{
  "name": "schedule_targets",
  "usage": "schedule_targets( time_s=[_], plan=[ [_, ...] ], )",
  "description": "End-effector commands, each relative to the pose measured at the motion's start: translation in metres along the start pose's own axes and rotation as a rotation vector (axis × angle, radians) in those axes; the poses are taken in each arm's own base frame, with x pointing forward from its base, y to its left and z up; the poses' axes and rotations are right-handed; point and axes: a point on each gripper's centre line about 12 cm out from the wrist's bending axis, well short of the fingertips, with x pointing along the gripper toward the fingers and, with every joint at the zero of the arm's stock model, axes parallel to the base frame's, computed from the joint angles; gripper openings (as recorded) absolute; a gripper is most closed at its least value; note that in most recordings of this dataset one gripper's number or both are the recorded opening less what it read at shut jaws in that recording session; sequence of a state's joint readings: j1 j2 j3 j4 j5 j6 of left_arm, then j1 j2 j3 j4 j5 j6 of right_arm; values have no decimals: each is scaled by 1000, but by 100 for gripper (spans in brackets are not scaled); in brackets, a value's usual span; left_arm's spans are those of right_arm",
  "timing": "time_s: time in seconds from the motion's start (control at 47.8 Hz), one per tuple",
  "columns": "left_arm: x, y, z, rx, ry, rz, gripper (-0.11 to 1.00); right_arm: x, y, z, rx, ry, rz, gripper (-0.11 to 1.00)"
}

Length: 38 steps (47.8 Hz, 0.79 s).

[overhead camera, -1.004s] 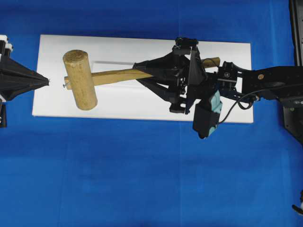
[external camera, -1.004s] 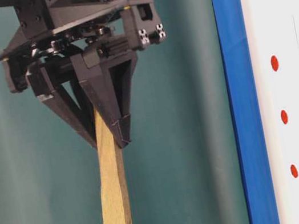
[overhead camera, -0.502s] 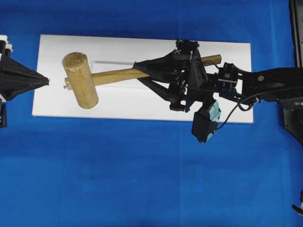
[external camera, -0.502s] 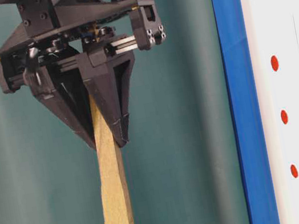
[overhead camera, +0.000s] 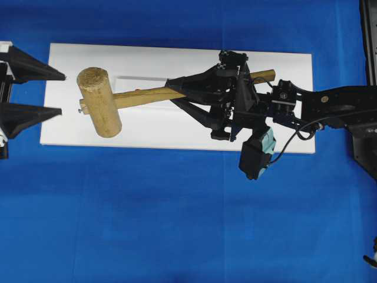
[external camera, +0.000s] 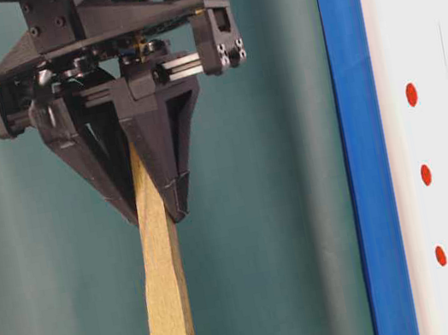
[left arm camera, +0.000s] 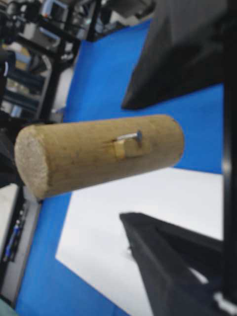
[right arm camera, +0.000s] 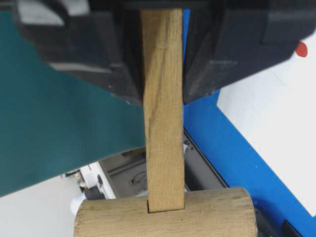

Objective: Hit the mark with a hammer.
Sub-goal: 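Move the left gripper to the mallet head and close on it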

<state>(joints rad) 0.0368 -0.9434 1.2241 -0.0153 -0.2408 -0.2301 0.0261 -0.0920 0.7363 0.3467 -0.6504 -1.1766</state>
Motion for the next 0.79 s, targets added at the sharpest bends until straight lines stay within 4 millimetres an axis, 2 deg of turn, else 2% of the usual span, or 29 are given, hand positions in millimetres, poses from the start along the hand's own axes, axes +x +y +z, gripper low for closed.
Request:
schedule_targets(
  time_s=[0.0, 0.063, 0.314, 0.774],
  plan=[
    [4, 0, 3, -5, -15, -2, 89, -1, -19, 14, 17, -42, -61, 9],
    [4, -1, 4, -9, -26, -4, 93, 0, -19, 15, 16, -43, -63, 9],
    [19, -1, 8, -38, -41, -7, 93, 1, -21, 16, 16, -47, -67, 9],
    [83, -6, 5, -36, -7, -17, 94, 1, -21, 17, 10, -47, -60, 9]
  ],
)
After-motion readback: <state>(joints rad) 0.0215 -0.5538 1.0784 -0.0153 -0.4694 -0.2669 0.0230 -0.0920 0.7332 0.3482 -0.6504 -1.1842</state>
